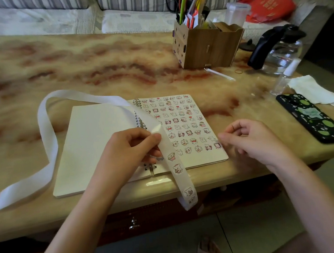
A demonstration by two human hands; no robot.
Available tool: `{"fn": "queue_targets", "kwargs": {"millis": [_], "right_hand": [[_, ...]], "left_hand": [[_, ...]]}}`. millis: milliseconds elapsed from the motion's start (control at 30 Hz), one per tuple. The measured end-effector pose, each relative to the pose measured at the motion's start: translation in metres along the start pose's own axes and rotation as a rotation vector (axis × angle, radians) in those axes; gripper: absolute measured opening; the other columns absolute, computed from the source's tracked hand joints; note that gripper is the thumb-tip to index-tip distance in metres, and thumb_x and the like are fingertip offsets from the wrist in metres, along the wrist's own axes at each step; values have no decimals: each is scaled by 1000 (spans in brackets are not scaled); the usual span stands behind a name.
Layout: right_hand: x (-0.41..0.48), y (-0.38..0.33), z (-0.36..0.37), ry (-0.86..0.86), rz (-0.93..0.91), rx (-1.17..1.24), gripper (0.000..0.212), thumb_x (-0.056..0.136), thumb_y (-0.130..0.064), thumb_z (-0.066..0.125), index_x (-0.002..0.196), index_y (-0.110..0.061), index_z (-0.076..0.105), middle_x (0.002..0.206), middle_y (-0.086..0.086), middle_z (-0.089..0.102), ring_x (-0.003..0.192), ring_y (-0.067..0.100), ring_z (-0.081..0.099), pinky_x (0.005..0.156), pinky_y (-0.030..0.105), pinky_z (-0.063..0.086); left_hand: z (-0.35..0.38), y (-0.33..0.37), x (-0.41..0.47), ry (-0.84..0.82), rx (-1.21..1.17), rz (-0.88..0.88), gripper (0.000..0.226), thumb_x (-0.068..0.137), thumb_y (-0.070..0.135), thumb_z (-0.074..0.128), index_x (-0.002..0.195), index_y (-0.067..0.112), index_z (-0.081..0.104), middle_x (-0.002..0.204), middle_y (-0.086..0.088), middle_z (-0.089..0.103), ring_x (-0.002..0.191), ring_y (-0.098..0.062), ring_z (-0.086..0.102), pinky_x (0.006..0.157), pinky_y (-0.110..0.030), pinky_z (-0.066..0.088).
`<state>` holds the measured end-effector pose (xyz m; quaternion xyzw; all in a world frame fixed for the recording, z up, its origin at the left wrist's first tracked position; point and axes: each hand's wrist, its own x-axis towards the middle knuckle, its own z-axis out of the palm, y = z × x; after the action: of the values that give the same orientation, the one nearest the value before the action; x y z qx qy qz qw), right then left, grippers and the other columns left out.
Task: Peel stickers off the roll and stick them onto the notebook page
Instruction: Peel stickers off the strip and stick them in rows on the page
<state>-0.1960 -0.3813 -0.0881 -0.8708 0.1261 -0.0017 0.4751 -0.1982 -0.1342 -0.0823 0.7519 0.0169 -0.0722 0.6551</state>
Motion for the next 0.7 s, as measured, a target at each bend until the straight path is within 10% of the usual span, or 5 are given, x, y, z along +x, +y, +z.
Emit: {"fn": "queue_targets", "kwargs": {"millis": [233,700], "right_hand": [[3,3,9,12,-27,-76,18,75,-17,79,76,-18,60,67,-1,56,61,12,49,64,31,40],[-16,-24,25,48,-248,133,6,89,-24,63,88,-19,65,80,-4,68,60,-2,57,52,15,46]], "left_hand": [[1,0,0,-4,1,-2,16,87,16,64,80,3,70,68,-9,73,56,-9,65,54,-14,52],[-2,2,-1,0,1,17,17,88,18,63,83,4,70,69,-10,72,61,-17,65,61,-24,58]]}}
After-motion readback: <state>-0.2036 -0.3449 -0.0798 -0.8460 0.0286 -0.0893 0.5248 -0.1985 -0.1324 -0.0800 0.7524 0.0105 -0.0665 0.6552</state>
